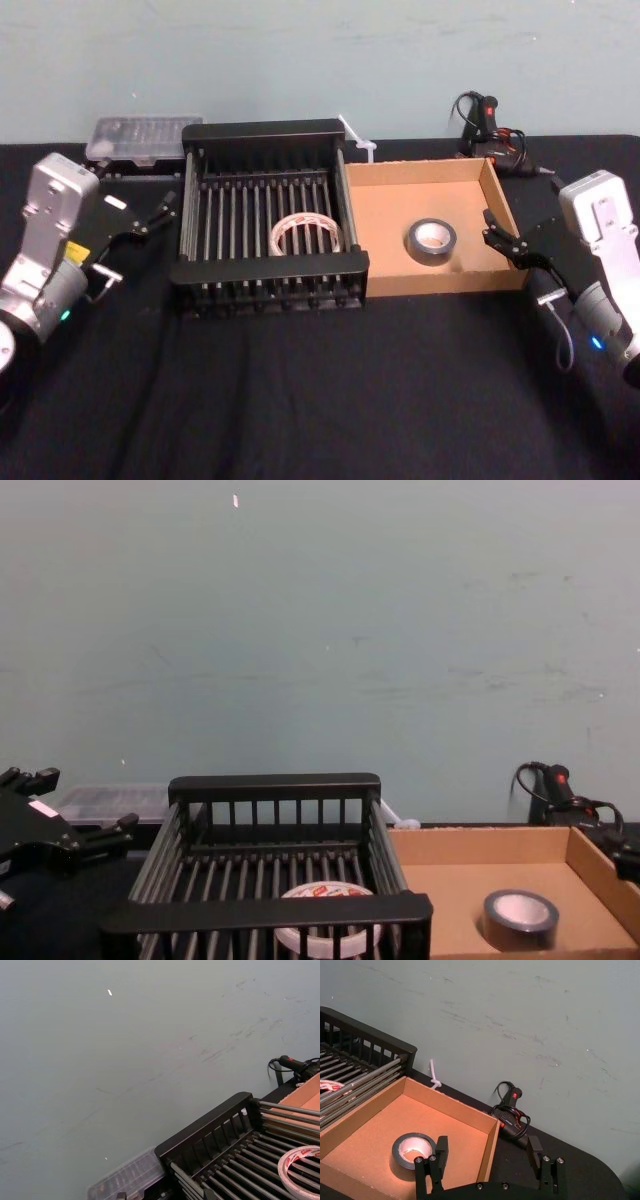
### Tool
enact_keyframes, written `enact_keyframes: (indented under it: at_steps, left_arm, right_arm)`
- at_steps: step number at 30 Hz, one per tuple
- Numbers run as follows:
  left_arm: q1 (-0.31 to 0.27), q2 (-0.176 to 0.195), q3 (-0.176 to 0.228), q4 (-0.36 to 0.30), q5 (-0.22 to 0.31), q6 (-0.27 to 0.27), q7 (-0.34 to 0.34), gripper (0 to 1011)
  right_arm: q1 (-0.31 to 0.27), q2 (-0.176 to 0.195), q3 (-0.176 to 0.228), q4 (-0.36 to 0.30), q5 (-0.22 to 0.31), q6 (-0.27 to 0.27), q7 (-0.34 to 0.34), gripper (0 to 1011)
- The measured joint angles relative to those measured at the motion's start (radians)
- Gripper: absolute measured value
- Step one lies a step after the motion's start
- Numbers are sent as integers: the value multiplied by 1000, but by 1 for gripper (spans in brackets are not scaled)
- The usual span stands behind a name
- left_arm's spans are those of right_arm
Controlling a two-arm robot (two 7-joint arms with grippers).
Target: Pick up the white tape and place it into the black box , Pick up the silver tape and place it into the brown box.
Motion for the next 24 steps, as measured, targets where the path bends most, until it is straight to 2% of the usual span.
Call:
enact_keyframes:
  at_steps: [24]
  left_arm:
    - [0, 0, 0, 0, 0, 0, 0, 1001]
  right_arm:
    - [0, 0, 0, 0, 1, 1, 1, 1002]
